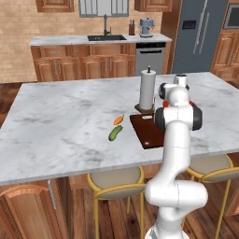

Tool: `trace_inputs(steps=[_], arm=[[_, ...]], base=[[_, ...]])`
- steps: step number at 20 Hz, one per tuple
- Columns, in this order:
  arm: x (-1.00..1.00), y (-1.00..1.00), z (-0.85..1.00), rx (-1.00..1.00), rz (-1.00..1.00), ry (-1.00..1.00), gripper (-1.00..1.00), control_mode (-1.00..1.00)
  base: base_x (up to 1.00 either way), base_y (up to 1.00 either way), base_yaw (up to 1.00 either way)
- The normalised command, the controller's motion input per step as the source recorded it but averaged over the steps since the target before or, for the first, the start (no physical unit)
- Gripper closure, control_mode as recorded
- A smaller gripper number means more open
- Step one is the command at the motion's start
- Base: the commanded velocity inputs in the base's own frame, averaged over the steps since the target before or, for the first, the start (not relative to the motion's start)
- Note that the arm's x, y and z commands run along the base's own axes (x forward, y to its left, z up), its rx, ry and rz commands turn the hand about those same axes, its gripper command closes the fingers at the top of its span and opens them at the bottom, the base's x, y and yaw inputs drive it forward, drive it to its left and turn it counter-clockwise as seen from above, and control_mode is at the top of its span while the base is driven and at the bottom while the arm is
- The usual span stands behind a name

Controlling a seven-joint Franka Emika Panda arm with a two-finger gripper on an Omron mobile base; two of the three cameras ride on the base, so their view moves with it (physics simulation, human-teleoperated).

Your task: Place the two vegetables and bowl onto the tray for setting up a vegetable dip station.

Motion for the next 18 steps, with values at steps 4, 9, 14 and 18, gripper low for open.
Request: trace_inputs(steps=[4, 9, 14, 18], arm=[[0.24, -0.05, -0.06, 0.0, 0.0, 0.03, -1.0, -1.0], [0.19, -0.06, -0.08, 0.0, 0.0, 0.02, -1.0, -1.0], [0.15, -0.04, -0.09, 0.0, 0.0, 0.01, -1.0, -1.0], [0.04, -0.01, -0.13, 0.03, 0.0, 0.01, -1.0, -1.0]], base=[[0.0, 0.0, 0.0], [0.0, 0.0, 0.0], [0.0, 0.0, 0.0], [0.0, 0.0, 0.0]])
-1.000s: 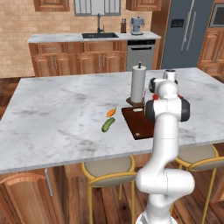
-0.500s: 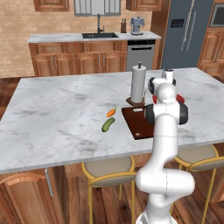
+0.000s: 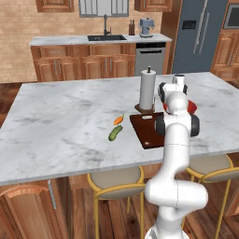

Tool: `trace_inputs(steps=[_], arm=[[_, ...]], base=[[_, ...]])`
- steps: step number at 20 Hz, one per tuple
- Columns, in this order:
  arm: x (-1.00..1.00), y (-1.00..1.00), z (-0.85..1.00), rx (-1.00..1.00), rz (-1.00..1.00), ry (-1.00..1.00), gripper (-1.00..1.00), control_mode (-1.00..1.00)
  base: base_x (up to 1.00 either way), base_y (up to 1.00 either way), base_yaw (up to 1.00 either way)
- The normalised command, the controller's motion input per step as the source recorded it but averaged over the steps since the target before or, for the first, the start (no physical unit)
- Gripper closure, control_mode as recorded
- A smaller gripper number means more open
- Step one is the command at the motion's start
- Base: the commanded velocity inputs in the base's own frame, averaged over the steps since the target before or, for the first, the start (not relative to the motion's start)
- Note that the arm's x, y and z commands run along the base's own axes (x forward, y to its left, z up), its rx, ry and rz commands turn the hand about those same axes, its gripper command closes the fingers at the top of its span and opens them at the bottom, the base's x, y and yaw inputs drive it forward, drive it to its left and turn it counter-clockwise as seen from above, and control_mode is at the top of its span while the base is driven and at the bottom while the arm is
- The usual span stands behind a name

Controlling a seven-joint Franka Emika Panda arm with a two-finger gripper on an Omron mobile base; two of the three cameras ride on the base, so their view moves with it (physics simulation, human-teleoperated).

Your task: Place the two vegetables and bowl onto the tray for setting up a vegetable dip station.

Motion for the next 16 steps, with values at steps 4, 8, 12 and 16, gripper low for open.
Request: trace_inputs(steps=[4, 8, 12, 16], arm=[[0.04, 0.0, -0.12, 0.02, 0.0, 0.0, -1.0, -1.0], [0.02, 0.0, -0.09, 0.0, 0.0, 0.0, -1.0, -1.0], [0.09, 0.0, -0.08, 0.0, 0.0, 0.0, 1.0, -1.0], [0.05, 0.0, -0.07, 0.0, 0.0, 0.0, 1.0, -1.0]], base=[[0.0, 0.0, 0.0], [0.0, 0.0, 0.0], [0.0, 0.0, 0.0], [0.0, 0.0, 0.0]])
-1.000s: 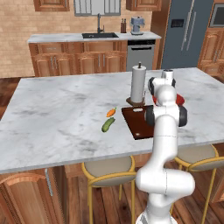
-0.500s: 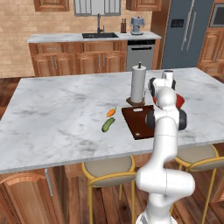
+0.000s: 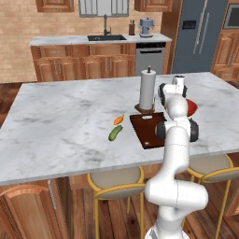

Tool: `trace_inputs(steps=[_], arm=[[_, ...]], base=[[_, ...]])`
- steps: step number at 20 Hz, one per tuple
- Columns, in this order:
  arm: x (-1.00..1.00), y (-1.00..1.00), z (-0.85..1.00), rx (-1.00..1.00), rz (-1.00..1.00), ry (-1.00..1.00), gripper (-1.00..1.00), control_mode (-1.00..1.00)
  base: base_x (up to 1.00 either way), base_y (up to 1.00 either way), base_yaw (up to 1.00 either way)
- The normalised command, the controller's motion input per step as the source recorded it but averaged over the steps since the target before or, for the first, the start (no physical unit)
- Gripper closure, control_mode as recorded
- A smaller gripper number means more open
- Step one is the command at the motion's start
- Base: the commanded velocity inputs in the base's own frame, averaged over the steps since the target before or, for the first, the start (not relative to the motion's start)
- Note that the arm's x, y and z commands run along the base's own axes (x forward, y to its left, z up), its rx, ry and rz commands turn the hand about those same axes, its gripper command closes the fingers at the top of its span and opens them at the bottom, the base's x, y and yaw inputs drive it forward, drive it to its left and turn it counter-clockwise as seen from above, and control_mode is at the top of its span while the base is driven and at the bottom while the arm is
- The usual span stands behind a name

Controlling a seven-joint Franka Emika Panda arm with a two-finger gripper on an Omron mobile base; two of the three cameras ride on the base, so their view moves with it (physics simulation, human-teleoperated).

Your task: Place the two vegetables and bowl onto the tray for setting up a vegetable dip station.

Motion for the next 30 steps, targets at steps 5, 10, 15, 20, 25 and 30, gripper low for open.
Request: trace_inputs(steps=[5, 10, 15, 20, 25, 30], arm=[[0.0, 0.0, -0.07, 0.0, 0.0, 0.0, 1.0, -1.0], [0.0, 0.0, 0.0, 0.0, 0.0, 0.0, 1.0, -1.0], [-0.11, 0.04, 0.2, 0.0, 0.0, -0.03, 1.0, -1.0], [-0.29, 0.11, 0.28, 0.0, 0.0, -0.09, 1.0, -1.0], [-0.35, 0.17, 0.14, 0.0, 0.0, -0.11, 1.0, -1.0], [-0.35, 0.24, 0.09, 0.0, 0.0, -0.24, 1.0, -1.0]], base=[[0.0, 0.0, 0.0], [0.0, 0.0, 0.0], [0.0, 0.0, 0.0], [0.0, 0.0, 0.0], [0.0, 0.0, 0.0], [0.0, 0.0, 0.0]])
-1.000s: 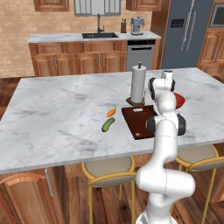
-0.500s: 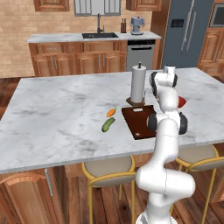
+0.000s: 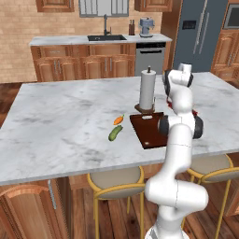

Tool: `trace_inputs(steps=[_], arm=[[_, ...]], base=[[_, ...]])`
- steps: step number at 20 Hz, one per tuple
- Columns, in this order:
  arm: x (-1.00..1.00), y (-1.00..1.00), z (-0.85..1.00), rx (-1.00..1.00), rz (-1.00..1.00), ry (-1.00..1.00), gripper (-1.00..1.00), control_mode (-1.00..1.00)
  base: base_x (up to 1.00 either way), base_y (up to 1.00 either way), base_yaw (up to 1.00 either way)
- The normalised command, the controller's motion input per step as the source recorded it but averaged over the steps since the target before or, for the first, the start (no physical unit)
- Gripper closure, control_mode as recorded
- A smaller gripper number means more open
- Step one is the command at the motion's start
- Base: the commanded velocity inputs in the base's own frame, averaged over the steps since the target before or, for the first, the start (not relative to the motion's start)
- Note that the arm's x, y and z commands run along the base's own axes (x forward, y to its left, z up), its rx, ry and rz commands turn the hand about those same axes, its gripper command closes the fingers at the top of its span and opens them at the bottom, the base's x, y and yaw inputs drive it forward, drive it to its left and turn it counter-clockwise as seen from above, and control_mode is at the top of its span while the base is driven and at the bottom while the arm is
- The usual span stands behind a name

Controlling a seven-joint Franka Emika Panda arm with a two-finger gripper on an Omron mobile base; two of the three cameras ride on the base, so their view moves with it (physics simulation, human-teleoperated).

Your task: Place the two vegetables and bowl onto the tray for setting up a vegetable dip station.

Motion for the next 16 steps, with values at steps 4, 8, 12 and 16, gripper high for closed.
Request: trace_inputs(steps=[4, 8, 12, 16], arm=[[-0.24, 0.27, 0.22, -0.08, 0.0, -0.26, 1.0, -1.0], [-0.25, 0.28, 0.27, -0.16, 0.0, -0.29, 1.0, -1.0], [-0.28, 0.29, 0.17, -0.23, 0.0, -0.27, 1.0, -1.0], [-0.3, 0.32, 0.03, -0.24, 0.0, -0.2, 1.0, -1.0]], base=[[0.0, 0.0, 0.0], [0.0, 0.0, 0.0], [0.0, 0.0, 0.0], [0.0, 0.0, 0.0]])
